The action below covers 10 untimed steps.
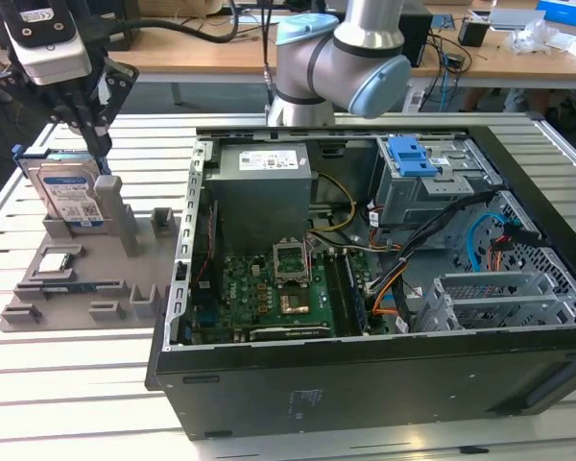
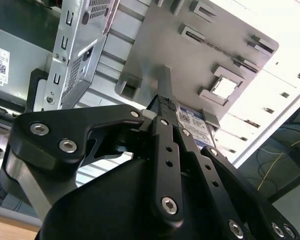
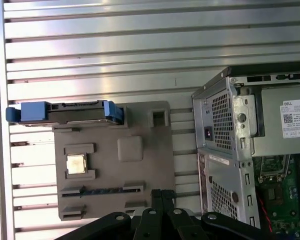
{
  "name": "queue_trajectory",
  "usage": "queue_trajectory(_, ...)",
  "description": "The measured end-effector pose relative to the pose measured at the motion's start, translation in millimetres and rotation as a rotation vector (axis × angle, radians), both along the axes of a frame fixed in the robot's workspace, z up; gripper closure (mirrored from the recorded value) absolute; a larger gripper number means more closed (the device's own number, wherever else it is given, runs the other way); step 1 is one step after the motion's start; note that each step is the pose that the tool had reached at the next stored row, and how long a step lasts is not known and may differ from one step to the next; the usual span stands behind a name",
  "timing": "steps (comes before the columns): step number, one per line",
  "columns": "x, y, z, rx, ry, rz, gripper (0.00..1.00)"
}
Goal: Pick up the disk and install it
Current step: 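Reach for the disk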
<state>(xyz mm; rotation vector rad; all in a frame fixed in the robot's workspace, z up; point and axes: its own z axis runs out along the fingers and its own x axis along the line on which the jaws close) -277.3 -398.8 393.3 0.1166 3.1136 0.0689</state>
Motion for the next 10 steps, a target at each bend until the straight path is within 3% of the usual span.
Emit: queue_trajectory(10,-22.8,0.0,0.0,0.0,0.0,0.0,0.89)
